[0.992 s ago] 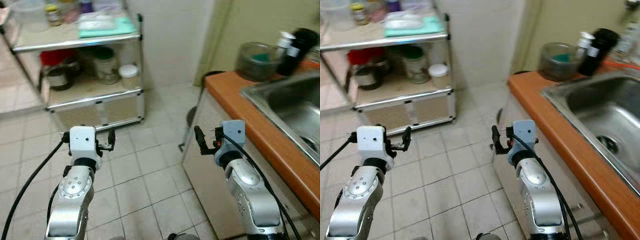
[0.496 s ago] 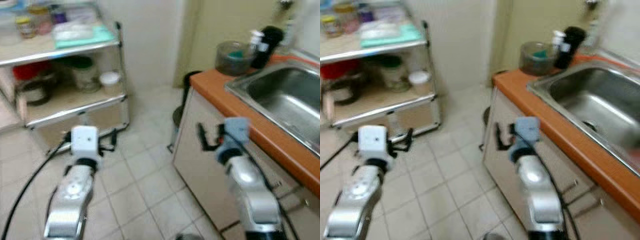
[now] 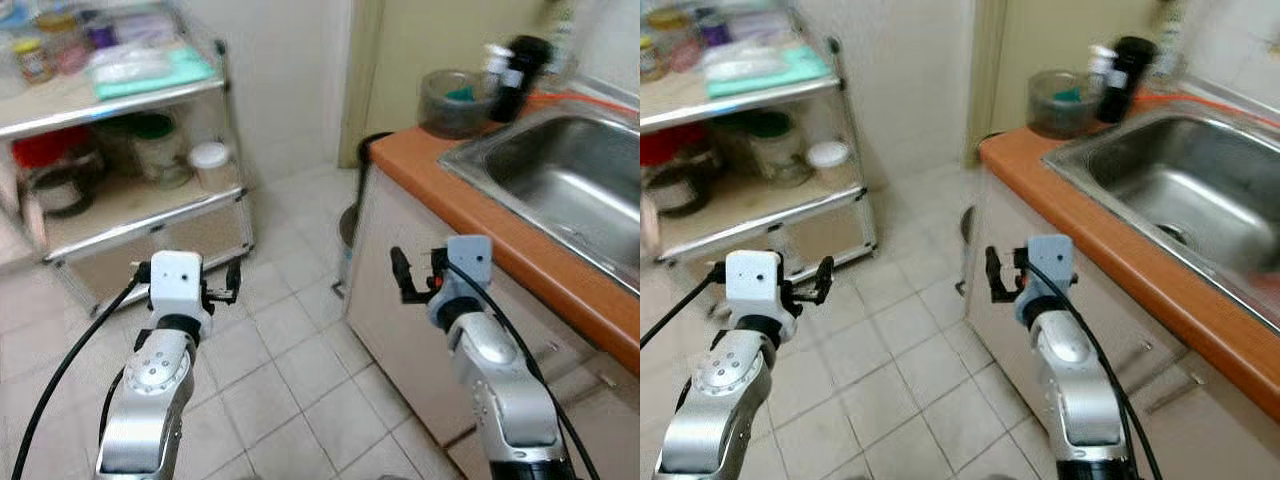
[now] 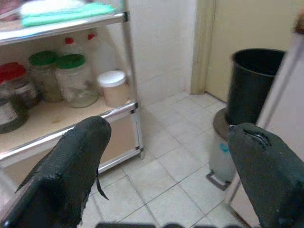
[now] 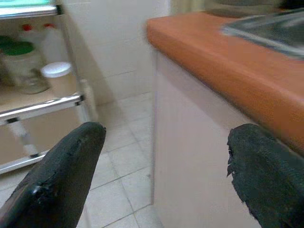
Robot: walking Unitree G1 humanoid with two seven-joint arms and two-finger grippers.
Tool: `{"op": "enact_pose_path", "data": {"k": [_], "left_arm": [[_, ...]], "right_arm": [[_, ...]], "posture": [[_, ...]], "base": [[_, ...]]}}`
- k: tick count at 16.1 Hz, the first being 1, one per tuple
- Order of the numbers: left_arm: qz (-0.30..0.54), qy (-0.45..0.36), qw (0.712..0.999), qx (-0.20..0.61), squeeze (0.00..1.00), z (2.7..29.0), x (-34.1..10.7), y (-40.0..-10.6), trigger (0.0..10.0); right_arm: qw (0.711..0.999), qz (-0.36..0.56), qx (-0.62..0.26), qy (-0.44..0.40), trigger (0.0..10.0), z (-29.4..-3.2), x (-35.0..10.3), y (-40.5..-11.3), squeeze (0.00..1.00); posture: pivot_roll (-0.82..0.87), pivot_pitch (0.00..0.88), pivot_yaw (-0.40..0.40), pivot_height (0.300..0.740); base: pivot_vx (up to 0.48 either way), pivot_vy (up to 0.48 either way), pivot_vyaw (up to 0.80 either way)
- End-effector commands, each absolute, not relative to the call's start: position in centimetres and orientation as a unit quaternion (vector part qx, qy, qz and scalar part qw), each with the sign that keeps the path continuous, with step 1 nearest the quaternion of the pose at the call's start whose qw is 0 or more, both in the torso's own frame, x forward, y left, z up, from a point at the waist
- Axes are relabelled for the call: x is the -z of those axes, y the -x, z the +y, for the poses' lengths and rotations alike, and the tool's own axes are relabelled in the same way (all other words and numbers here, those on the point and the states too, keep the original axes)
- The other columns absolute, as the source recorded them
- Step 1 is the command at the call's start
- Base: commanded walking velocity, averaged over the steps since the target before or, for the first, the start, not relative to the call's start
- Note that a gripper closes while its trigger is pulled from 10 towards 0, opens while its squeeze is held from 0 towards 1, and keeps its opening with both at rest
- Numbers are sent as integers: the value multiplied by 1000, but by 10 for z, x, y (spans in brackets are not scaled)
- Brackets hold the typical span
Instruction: Kitchen organization
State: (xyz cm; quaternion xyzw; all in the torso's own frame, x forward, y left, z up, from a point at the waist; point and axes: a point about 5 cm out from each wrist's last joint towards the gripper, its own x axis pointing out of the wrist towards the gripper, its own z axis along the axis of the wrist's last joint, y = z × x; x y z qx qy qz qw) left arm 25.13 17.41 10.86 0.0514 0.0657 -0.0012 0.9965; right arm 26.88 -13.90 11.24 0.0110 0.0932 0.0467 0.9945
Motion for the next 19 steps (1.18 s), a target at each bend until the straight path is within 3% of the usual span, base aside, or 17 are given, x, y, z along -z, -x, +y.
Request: {"op": "enact_pose_path", "data": {"k": [1,19], "left_arm": [[60,-53,997,2,0,173,-112,-254,10000],[65,-70,995,10,0,182,-113,-259,10000]], "right_arm": [[995,93,-41,-10,10000,-142,-115,-269,1000],[994,104,-25,16,10000,-142,-109,-266,1000]], "posture": [[3,0,21,740],[0,0,60,740]], "base": [[0,0,-800],[0,0,-800]]}}
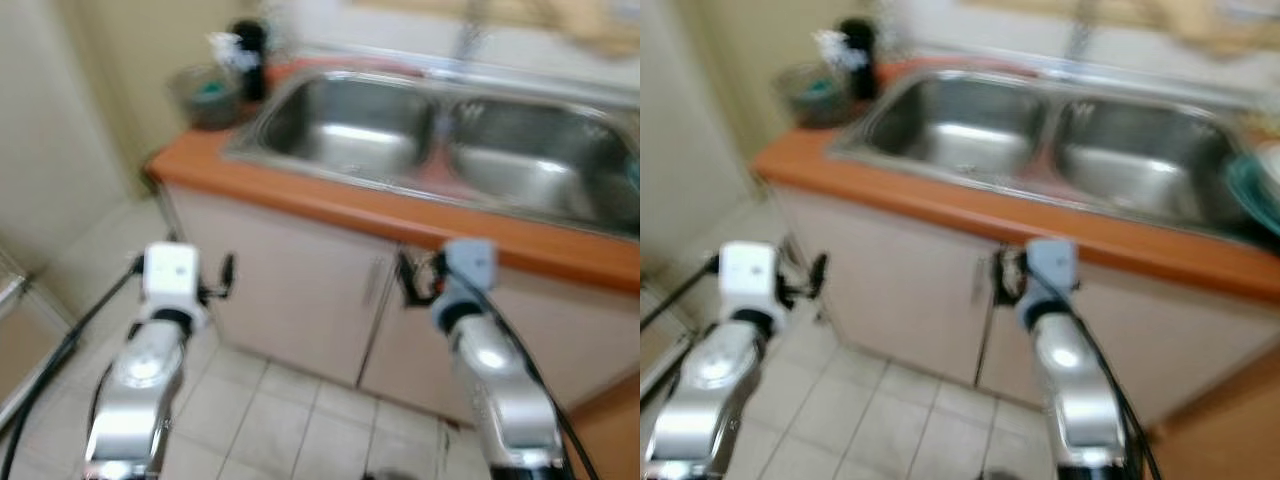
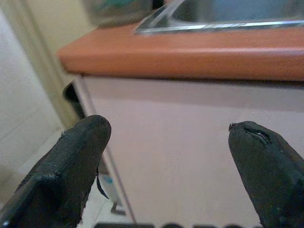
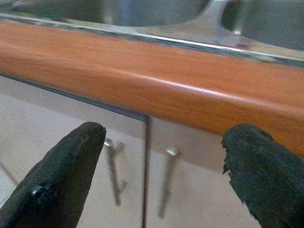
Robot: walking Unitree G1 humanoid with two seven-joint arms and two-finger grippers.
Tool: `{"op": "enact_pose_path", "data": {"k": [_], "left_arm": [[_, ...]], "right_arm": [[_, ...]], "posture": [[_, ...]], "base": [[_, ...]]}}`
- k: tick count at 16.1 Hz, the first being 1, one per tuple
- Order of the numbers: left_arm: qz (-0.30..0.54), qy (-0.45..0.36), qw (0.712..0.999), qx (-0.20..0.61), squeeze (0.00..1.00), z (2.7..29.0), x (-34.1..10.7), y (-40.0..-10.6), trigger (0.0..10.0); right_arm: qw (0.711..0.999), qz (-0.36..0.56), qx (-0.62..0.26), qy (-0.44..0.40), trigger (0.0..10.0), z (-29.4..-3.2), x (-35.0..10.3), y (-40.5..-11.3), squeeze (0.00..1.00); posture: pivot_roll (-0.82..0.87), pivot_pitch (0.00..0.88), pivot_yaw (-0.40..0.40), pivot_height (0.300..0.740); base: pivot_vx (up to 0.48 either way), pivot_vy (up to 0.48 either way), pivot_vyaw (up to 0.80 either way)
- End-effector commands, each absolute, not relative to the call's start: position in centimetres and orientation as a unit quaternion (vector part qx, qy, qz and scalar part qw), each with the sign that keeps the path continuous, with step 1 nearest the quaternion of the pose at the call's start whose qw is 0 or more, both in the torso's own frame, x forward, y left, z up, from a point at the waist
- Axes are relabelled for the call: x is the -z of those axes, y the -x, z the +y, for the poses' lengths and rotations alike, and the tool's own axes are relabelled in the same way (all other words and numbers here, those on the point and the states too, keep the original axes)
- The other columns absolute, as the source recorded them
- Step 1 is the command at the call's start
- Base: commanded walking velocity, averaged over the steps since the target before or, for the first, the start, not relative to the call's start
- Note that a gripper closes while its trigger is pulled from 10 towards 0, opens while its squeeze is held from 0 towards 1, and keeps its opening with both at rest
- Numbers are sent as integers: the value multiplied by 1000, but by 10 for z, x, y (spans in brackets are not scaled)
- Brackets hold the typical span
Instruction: Kitchen organization
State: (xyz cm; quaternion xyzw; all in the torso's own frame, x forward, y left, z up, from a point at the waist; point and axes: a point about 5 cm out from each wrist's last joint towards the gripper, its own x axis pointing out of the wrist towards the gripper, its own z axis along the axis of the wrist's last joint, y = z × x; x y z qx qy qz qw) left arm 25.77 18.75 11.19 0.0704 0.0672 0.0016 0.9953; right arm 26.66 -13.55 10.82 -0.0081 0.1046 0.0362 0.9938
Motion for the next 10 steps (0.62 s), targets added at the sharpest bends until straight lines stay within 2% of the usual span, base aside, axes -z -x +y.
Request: {"op": "enact_pose_path", "data": {"k": [1,5,10], "left_arm": [[66,-72,995,10,0,184,-113,-259,10000],[69,-77,995,-6,0,196,-111,-255,10000],[71,-71,995,-6,0,192,-107,-254,10000]], "right_arm": [[994,104,-25,18,10000,-143,-109,-266,1000],[993,106,-28,52,10000,-156,-111,-271,1000],[991,107,-29,72,10000,-163,-112,-269,1000]], "posture": [[1,0,56,740],[1,0,56,740],[-17,0,35,740]], "base": [[0,0,-800],[0,0,-800],[0,0,-800]]}}
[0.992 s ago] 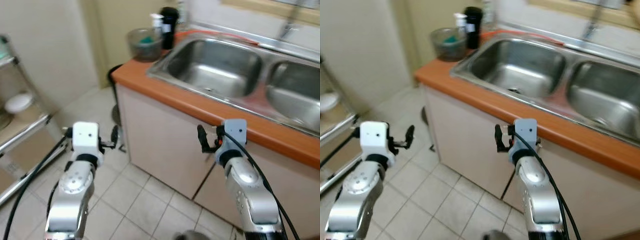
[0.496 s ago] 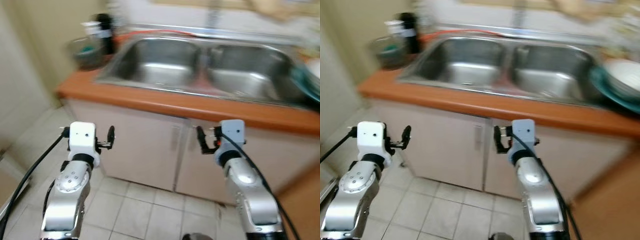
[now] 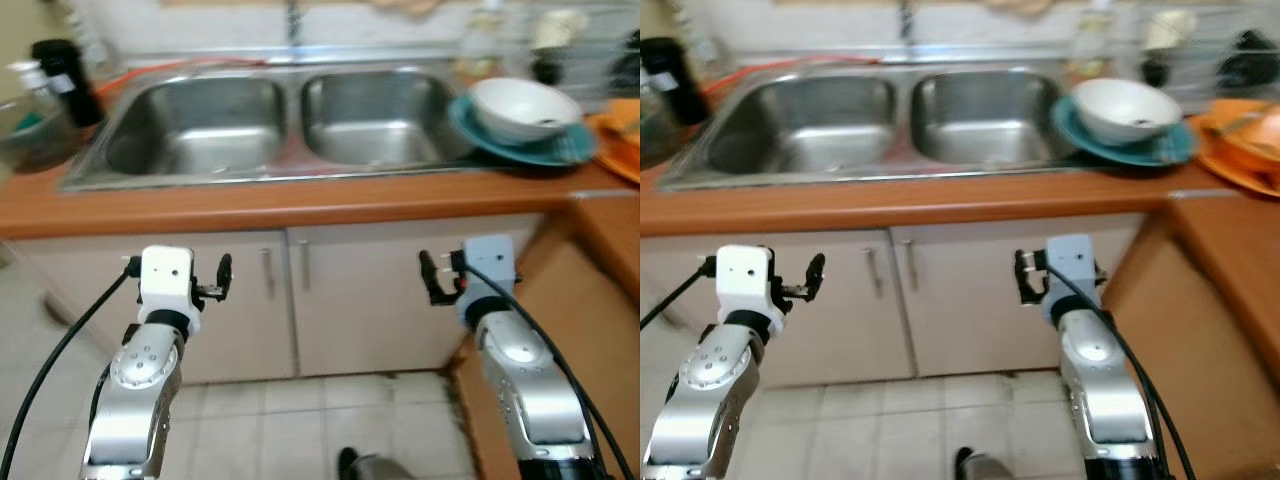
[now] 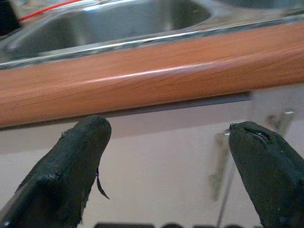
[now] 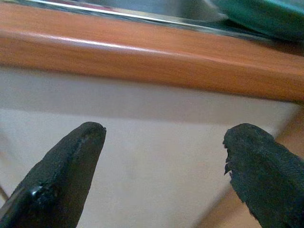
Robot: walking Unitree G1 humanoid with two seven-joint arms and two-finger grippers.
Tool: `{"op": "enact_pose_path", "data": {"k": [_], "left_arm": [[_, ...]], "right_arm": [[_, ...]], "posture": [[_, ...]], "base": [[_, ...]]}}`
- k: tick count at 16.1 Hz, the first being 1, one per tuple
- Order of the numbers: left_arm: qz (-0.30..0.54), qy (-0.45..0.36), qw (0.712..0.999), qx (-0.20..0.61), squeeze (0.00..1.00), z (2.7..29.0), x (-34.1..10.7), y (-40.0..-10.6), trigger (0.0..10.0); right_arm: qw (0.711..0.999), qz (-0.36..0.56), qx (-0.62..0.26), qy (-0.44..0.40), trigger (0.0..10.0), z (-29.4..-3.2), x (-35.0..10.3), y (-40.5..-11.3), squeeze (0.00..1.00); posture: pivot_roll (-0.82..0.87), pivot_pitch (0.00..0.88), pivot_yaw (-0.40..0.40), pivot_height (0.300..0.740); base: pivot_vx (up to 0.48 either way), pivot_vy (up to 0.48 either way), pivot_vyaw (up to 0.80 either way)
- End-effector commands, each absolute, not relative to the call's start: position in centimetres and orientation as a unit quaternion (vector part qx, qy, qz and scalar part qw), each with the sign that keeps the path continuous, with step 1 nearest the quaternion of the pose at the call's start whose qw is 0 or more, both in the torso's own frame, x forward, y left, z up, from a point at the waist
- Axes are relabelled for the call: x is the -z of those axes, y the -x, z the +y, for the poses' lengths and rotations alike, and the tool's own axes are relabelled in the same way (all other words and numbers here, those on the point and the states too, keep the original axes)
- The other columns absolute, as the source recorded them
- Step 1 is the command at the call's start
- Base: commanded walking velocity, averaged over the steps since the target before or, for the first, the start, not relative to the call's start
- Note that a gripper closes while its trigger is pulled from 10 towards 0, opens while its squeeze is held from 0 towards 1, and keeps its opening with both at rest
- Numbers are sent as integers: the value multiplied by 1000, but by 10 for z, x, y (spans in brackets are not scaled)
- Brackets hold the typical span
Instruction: Kitchen organization
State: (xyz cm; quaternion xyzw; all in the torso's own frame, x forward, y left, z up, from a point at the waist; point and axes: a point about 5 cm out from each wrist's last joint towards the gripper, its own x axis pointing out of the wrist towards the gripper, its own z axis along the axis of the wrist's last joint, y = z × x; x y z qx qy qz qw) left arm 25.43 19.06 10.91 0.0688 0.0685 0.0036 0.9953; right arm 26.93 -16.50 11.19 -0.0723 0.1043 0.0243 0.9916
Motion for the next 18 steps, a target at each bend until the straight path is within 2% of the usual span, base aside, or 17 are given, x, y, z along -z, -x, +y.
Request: {"op": "enact_pose_path", "data": {"k": [1,8,10,12,15,18], "left_arm": [[71,-70,995,-5,0,191,-107,-254,10000],[63,-59,996,11,0,180,-108,-256,10000],[57,-70,996,17,0,179,-109,-256,10000],[60,-80,995,16,0,179,-108,-255,10000],[54,-51,997,3,0,182,-111,-256,10000],[51,-56,997,11,0,181,-112,-257,10000]], "right_arm": [[991,108,-29,73,10000,-163,-112,-268,1000],[994,79,-54,58,10000,-150,-122,-271,1000],[994,73,-62,45,10000,-144,-125,-269,1000],[994,75,-66,47,10000,-142,-124,-268,1000],[994,70,-73,50,10000,-139,-125,-269,1000],[993,71,-77,45,10000,-138,-126,-269,1000]], "posture": [[-16,0,34,740],[-22,0,40,740],[-24,0,40,740],[-21,0,38,740],[-21,0,38,740],[-22,0,39,740]], "base": [[0,0,-800],[0,0,-794],[0,0,0],[0,-448,0],[0,0,0],[0,0,0]]}}
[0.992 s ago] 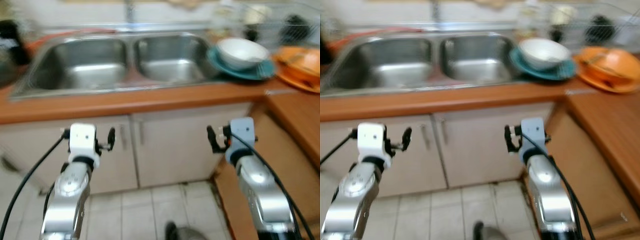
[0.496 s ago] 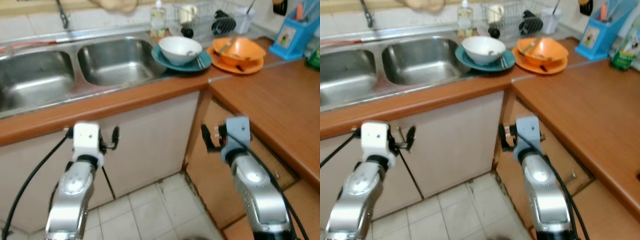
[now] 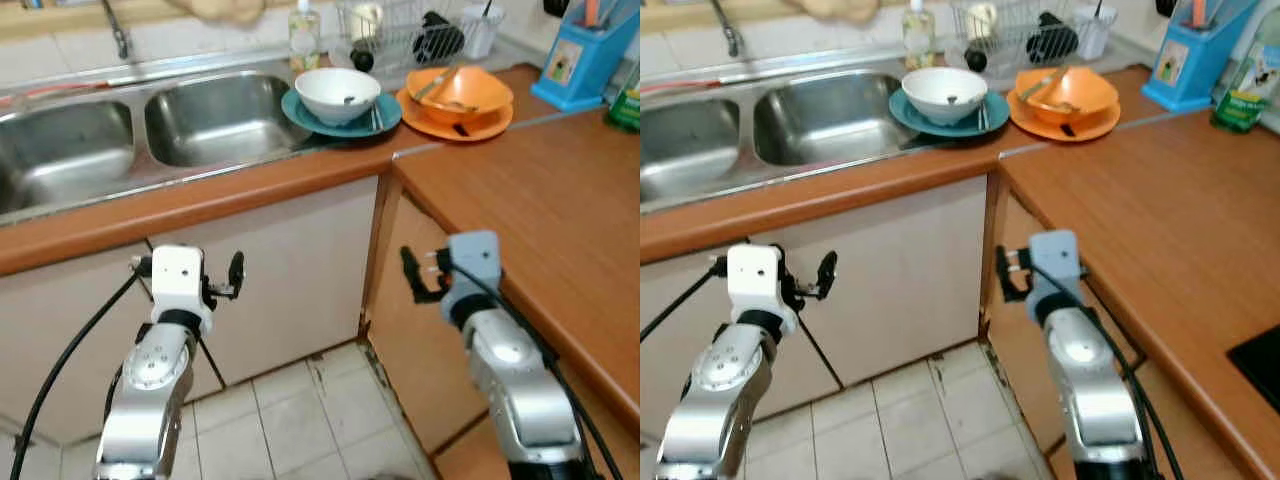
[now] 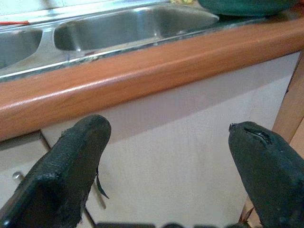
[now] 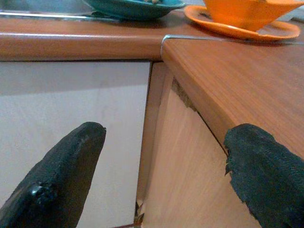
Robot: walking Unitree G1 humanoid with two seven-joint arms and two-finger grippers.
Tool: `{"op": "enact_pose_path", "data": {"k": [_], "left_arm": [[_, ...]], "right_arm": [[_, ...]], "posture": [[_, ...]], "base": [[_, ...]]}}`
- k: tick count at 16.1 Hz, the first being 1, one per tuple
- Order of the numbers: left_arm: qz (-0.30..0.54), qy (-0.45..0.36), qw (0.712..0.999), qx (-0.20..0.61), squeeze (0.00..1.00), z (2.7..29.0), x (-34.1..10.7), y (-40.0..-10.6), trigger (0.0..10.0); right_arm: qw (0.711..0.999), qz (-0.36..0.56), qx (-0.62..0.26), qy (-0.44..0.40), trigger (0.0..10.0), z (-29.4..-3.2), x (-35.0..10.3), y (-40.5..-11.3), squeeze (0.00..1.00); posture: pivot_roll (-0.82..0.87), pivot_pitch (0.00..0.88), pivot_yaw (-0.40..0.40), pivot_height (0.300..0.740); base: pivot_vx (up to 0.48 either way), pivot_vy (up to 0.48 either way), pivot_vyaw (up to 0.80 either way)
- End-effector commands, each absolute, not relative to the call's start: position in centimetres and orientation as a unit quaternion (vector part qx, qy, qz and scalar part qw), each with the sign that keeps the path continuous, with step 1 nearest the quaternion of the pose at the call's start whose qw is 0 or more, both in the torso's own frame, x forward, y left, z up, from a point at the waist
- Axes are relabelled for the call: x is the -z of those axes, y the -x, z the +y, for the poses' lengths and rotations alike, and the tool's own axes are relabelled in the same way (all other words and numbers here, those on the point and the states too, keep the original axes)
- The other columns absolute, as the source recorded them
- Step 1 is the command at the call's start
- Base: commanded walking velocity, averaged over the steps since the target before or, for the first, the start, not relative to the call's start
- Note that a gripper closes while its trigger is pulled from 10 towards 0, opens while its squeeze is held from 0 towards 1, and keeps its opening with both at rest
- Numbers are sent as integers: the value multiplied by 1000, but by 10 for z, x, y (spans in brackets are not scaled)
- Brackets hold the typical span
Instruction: Kitchen organization
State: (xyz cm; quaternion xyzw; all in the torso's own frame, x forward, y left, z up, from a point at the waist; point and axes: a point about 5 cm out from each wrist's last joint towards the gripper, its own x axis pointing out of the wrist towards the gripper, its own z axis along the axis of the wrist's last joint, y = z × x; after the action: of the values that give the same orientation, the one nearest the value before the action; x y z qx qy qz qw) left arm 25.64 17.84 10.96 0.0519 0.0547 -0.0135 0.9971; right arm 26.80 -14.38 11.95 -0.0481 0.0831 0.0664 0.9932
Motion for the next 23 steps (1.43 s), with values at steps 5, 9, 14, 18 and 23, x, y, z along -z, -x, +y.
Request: {"op": "enact_pose_path", "data": {"k": [5,9,14,18,23], "left_arm": [[49,-50,997,17,0,177,-113,-255,10000],[45,-45,998,12,0,179,-115,-256,10000],[49,-46,997,25,0,177,-113,-256,10000],[48,-51,997,15,0,180,-112,-256,10000],[33,-76,996,-9,0,180,-115,-258,10000]], "right_arm": [[994,56,-78,54,10000,-137,-132,-269,1000],[994,54,-81,53,10000,-136,-133,-269,1000],[994,60,-77,53,10000,-136,-131,-268,1000],[994,64,-73,46,10000,-139,-129,-267,1000],[997,49,-58,29,10000,-142,-134,-267,1000]], "posture": [[-24,0,35,740],[-22,0,33,740],[-23,0,35,740],[-23,0,35,740],[-30,0,37,740]], "base": [[0,0,0],[0,0,0],[0,192,0],[0,120,0],[0,0,0]]}}
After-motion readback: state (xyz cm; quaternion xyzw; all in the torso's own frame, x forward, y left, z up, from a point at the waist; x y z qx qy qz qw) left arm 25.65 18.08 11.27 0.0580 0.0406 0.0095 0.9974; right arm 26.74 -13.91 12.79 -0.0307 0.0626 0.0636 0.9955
